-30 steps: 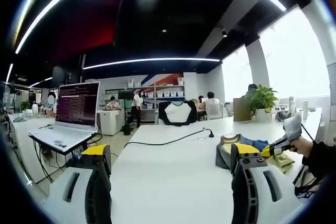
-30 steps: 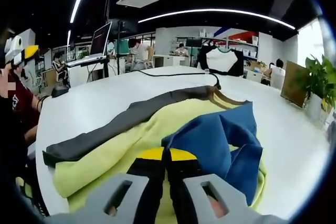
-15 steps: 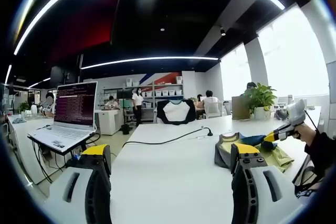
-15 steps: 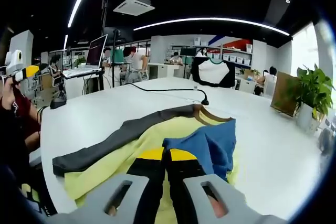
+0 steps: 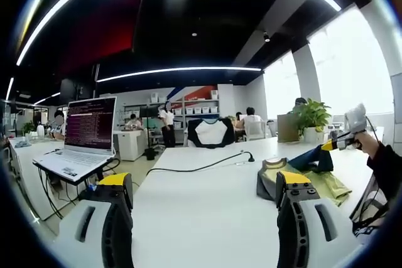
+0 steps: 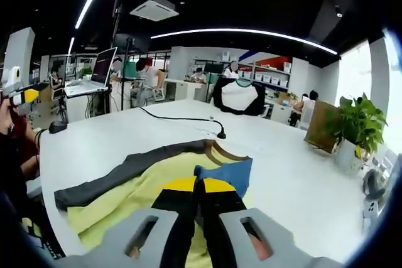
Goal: Fold the garment on the visible template until the final outline fits inside the template.
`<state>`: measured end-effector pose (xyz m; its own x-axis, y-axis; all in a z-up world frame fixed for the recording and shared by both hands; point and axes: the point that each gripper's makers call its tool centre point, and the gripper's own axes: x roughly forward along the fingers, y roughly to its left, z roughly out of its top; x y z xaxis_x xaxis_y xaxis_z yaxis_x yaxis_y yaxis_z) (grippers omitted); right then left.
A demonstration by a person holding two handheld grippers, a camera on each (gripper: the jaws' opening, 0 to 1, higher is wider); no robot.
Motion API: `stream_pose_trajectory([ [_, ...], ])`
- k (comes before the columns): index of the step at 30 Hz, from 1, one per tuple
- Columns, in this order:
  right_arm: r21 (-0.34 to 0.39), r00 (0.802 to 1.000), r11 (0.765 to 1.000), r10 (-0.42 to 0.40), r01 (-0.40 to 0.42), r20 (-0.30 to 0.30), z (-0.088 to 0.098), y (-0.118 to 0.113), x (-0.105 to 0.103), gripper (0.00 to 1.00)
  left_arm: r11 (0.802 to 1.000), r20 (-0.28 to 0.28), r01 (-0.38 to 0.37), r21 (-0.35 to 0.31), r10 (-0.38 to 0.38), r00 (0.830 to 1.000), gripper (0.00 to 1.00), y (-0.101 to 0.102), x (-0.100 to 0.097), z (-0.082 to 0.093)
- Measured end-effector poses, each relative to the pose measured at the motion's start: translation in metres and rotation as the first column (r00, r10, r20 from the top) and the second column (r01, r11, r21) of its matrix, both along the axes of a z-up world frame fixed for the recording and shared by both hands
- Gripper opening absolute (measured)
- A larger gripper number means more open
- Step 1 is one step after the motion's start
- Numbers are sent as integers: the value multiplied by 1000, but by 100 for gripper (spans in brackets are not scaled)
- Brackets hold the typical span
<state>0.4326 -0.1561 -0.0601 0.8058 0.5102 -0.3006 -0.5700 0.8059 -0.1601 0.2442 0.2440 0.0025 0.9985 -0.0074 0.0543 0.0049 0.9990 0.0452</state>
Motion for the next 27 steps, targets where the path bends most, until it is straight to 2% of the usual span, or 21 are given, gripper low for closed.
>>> stream_pose_trajectory([
  [12,-52,997,996,-71,72,32,25,-39,14,0,1000,-3,-5,-1,5,1000,100,1,0,0],
  [22,-63,989,987,-143,146,48,35,-76,23,0,1000,-11,-3,-3,3,1000,100,1,1,-2],
  [27,-87,981,977,-191,194,43,34,-100,28,0,1000,-12,-6,-4,6,1000,100,3,1,-2],
])
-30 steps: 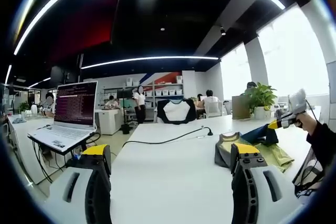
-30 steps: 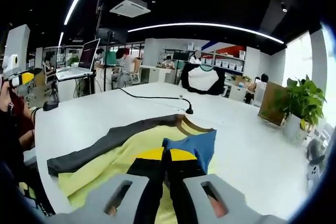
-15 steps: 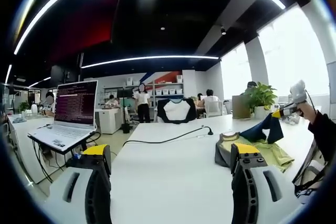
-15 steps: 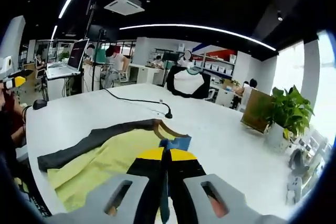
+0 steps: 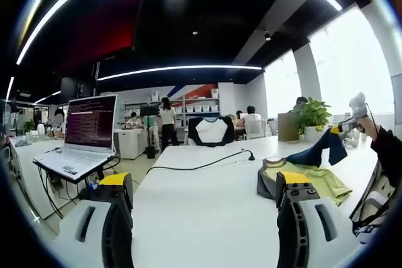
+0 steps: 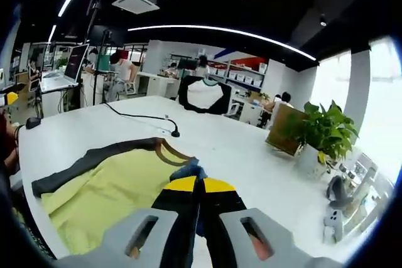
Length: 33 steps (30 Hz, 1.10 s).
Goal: Fold the garment on the visible template until the final outline fits inside the template.
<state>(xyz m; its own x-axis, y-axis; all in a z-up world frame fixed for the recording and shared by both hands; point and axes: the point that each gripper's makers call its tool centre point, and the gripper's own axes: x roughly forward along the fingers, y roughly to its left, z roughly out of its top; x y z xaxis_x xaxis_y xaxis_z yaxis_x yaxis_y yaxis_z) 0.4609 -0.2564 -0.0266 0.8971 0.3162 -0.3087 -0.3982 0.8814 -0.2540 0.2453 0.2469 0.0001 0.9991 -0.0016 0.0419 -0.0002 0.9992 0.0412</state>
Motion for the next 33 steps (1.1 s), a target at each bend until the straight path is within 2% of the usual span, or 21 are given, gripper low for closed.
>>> stream_pose_trajectory([
  [13,-30,990,992,-124,122,-64,-14,-63,16,0,1000,-4,2,-3,-2,1000,100,-1,4,0],
  [22,-64,972,983,-182,174,-149,-40,-95,31,0,1000,-13,5,0,-5,1000,100,-3,7,-2],
  [28,-107,953,976,-210,190,-220,-62,-112,41,0,1000,-11,3,1,-2,1000,100,-3,6,-1],
  [33,-137,927,965,-253,222,-276,-84,-131,51,0,1000,-14,1,-1,-1,1000,100,-2,7,-2],
])
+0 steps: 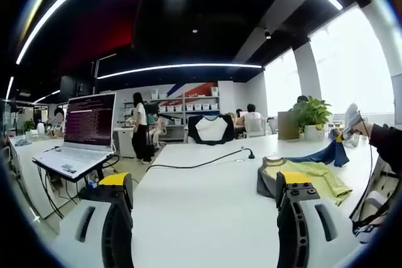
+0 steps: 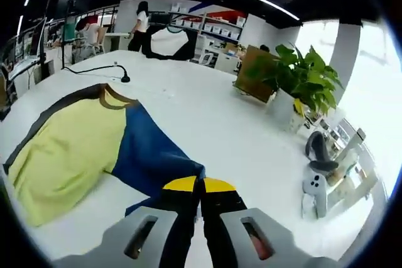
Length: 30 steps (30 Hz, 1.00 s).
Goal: Fold the garment on the visible template until the final outline fits inside the template.
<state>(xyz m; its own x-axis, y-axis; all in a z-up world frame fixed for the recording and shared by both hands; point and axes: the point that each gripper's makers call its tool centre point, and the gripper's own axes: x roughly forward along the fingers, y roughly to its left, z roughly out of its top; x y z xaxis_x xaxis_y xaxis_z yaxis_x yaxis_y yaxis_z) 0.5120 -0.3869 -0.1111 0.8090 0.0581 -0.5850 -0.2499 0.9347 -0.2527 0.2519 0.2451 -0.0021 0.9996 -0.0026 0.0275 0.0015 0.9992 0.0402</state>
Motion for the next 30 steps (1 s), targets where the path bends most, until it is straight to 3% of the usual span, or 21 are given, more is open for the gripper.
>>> stream_pose_trajectory([
  [17,-45,988,996,-88,83,-130,-55,-34,19,0,1000,-1,-3,2,3,1000,100,1,-1,0],
  [30,-68,981,993,-104,94,-165,-71,-42,19,0,1000,2,-12,-3,12,1000,100,4,-2,0],
])
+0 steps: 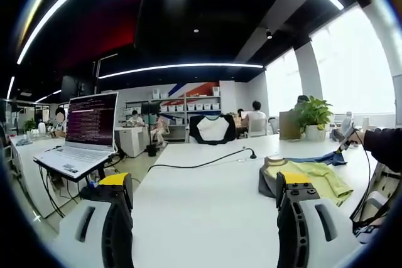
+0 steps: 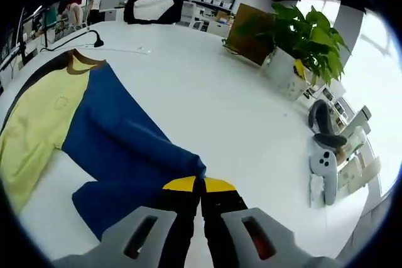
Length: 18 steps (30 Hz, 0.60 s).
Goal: Fold the garment on the visible template until the final outline fits inside the template.
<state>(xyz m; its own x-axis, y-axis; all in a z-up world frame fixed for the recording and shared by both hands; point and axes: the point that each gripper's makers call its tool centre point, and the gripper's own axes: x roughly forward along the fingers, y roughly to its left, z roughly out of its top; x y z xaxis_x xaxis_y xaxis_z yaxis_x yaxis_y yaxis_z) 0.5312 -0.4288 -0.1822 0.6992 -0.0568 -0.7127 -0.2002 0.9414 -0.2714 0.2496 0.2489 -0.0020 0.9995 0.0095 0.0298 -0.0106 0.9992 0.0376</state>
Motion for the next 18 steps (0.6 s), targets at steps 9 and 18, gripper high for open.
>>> stream_pose_trajectory([
  [9,-47,1000,999,1,0,12,1,-14,-1,9,1000,-1,-2,0,2,1000,100,1,0,0],
  [18,9,983,1000,18,-20,182,38,-9,-7,20,1000,-7,11,8,-11,1000,100,-5,1,-1],
])
